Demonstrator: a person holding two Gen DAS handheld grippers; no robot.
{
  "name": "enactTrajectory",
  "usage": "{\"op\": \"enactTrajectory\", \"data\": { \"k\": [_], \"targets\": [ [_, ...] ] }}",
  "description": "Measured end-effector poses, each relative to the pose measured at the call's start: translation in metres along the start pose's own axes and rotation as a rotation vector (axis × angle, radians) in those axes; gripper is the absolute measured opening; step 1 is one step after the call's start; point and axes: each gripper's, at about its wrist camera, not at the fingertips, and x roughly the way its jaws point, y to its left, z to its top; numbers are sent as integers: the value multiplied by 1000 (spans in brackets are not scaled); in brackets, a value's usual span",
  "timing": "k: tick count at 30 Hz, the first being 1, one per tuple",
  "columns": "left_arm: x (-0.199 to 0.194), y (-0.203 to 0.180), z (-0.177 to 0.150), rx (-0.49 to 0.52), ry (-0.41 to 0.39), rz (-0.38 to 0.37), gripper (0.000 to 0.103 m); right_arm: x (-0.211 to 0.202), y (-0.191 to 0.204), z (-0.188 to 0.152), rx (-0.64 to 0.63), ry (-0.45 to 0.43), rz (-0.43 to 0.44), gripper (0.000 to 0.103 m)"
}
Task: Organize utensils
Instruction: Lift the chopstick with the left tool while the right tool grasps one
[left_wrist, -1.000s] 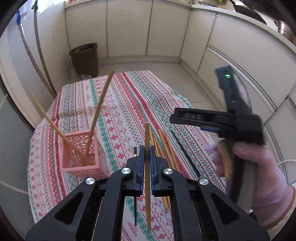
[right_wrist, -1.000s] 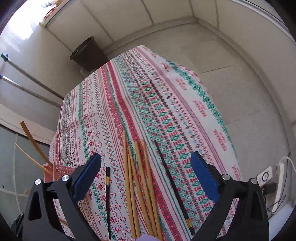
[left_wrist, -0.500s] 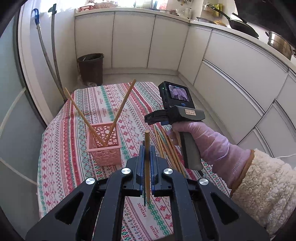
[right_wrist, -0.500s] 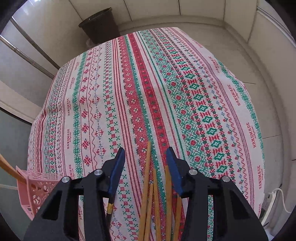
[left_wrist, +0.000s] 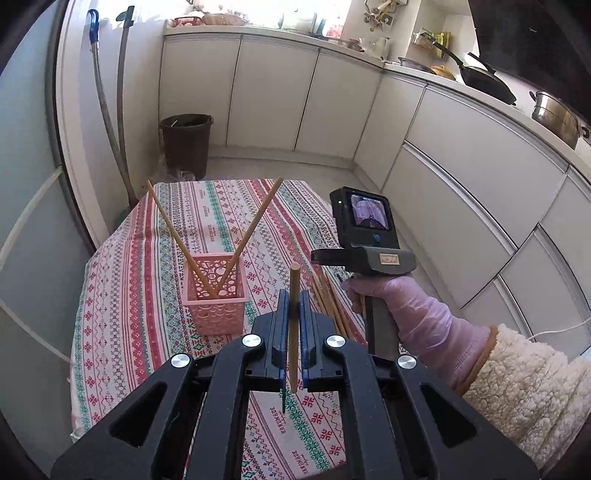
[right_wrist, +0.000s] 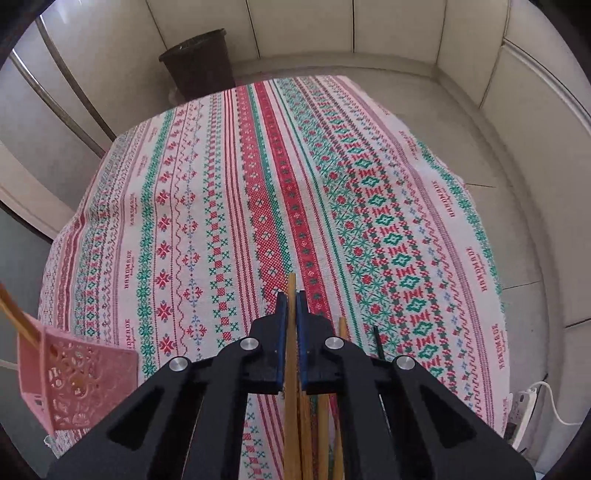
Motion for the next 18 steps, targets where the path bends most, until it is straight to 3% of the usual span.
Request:
{"op": "enactTrajectory", "data": {
  "k": [8, 18],
  "targets": [
    [-19, -2, 5, -21, -72, -19, 5, -100, -19, -19, 38, -163, 63, 5],
    [-42, 14, 11, -74, -144, -7, 5, -206, -45, -71, 87, -351, 184, 5]
  ]
}}
